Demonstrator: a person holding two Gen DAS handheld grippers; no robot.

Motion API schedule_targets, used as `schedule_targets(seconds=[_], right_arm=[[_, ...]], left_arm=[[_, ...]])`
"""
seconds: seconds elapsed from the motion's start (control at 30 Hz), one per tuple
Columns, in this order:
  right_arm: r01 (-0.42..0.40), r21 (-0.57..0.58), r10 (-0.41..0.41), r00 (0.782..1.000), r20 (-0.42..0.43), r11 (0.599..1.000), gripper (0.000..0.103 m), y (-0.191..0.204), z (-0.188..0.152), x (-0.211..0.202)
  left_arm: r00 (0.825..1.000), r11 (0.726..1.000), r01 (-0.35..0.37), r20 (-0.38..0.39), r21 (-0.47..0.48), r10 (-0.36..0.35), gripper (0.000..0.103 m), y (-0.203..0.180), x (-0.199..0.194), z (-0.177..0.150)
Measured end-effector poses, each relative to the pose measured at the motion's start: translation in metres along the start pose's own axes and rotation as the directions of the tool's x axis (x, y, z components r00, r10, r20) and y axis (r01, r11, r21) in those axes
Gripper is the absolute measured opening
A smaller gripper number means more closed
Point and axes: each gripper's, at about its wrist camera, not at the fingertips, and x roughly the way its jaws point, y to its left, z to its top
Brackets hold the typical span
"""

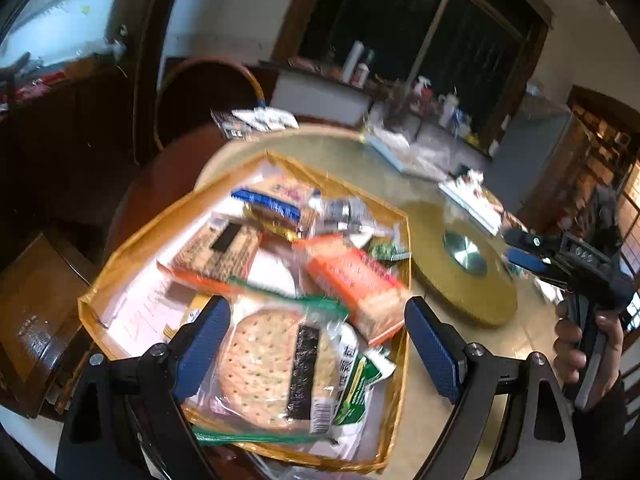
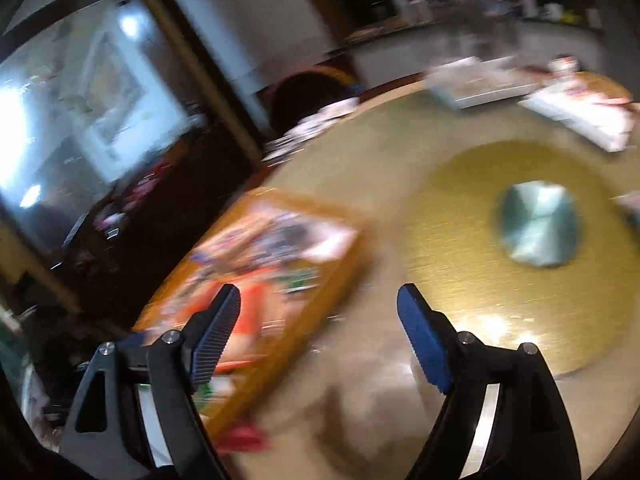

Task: Organize snacks
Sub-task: 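Withdraw from the tray and grasp the white Dole sachet with the right gripper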

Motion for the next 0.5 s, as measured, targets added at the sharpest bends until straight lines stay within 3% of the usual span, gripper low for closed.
schedule_targets(seconds=[0.03, 0.13, 0.2, 0.27, 0.33, 0.37, 0.47, 0.5], right_arm=[[0.069, 0.011, -0.07, 0.997, 0.02, 0.998, 0.081, -0.027, 0.009, -0.011], [0.196, 0.067, -0.196, 0.981, 0.006, 0.978, 0.081, -0.091, 0.029, -0.023], [0.302, 0.147, -0.301, 0.953, -0.032, 0.942, 0.081, -0.147, 0.041, -0.031], [0.319, 0.231, -0.31, 0.948, -0.072, 0.919, 0.081, -0.189, 0.048, -0.034], [0.357, 0.338, -0.343, 0.934, -0.101, 0.871, 0.081, -0.224, 0.051, -0.038], [0.339, 0.387, -0.321, 0.94, -0.112, 0.858, 0.081, -0.239, 0.053, -0.037], [0.454, 0.369, -0.439, 0.889, -0.131, 0.811, 0.081, -0.258, 0.068, -0.031], [0.467, 0.366, -0.451, 0.882, -0.133, 0.805, 0.081, -0.264, 0.073, -0.027]], left_arm=[[1.0, 1.0, -0.015, 0.017, -0.012, 0.015, 0.089, -0.003, -0.003, 0.001], [0.999, 0.998, 0.051, 0.002, -0.021, -0.051, 0.089, -0.018, -0.002, 0.004], [0.995, 0.995, 0.098, -0.017, -0.005, -0.098, 0.089, -0.029, -0.001, 0.005], [0.993, 0.993, 0.114, -0.013, 0.013, -0.114, 0.089, -0.039, -0.001, 0.006], [0.99, 0.99, 0.139, -0.006, 0.015, -0.139, 0.089, -0.045, -0.002, 0.007], [0.989, 0.989, 0.149, -0.013, 0.012, -0.149, 0.089, -0.048, -0.001, 0.007], [0.986, 0.986, 0.166, -0.037, 0.029, -0.165, 0.089, -0.054, 0.002, 0.006], [0.986, 0.986, 0.164, -0.035, 0.034, -0.162, 0.089, -0.054, 0.003, 0.006]])
